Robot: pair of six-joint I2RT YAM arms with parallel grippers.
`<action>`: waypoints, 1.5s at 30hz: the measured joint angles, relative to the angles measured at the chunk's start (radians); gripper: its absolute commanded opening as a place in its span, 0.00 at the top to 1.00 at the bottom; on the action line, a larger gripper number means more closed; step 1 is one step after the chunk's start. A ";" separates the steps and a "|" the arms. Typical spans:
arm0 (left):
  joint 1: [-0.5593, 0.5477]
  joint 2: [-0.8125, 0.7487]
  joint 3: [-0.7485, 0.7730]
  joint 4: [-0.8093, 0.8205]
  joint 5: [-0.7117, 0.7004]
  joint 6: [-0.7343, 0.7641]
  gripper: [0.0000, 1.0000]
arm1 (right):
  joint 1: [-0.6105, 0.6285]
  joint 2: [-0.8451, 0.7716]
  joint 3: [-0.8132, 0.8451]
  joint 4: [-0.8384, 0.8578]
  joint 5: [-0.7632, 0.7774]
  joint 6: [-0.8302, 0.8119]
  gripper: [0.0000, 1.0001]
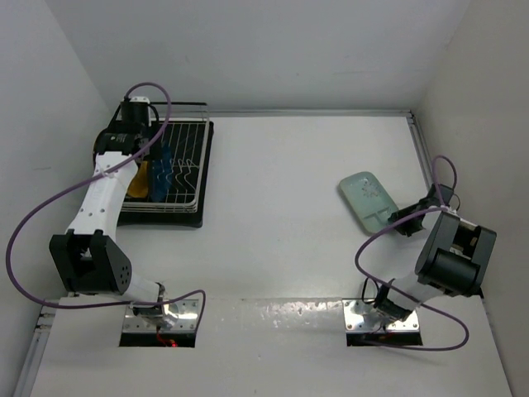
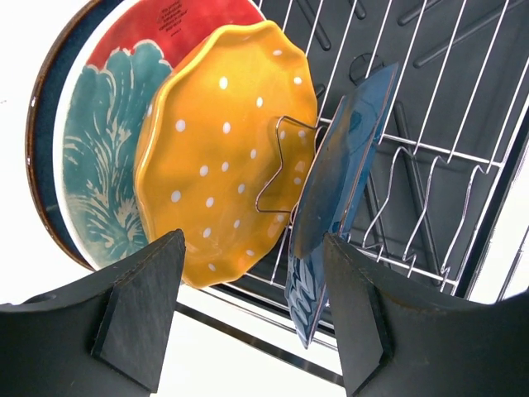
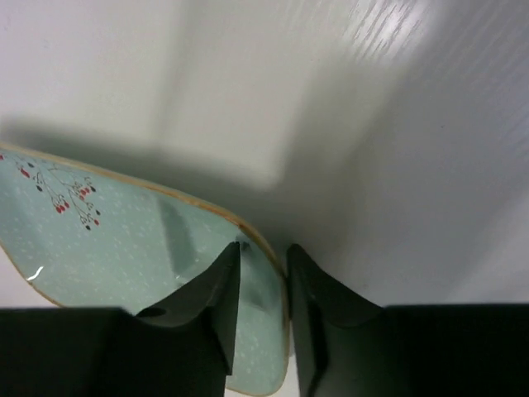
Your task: Load the plates into the dish rack
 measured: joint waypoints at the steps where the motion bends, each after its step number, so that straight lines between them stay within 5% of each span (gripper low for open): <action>1: 0.000 0.000 0.002 0.000 0.000 0.002 0.27 | -0.001 0.013 0.000 0.010 -0.011 -0.003 0.91; 2: 0.000 0.000 0.003 0.000 0.000 0.004 0.26 | -0.001 0.022 -0.001 0.017 -0.022 -0.011 1.00; 9: 0.000 0.000 0.048 -0.029 0.038 0.032 0.23 | 0.033 0.030 -0.001 0.071 -0.130 -0.058 1.00; 17: -0.055 0.000 0.119 -0.055 0.229 0.117 0.20 | 0.260 -0.161 0.049 0.043 -0.134 -0.269 1.00; 38: -0.541 0.203 0.286 -0.156 0.760 0.352 0.14 | 0.843 -0.162 0.347 0.071 -0.502 -0.415 1.00; 42: -0.551 0.207 0.282 -0.201 0.817 0.401 0.23 | 0.869 -0.159 0.370 0.100 -0.526 -0.418 1.00; 45: -0.542 0.205 0.253 -0.232 0.857 0.439 0.41 | 0.866 -0.156 0.370 0.108 -0.523 -0.422 1.00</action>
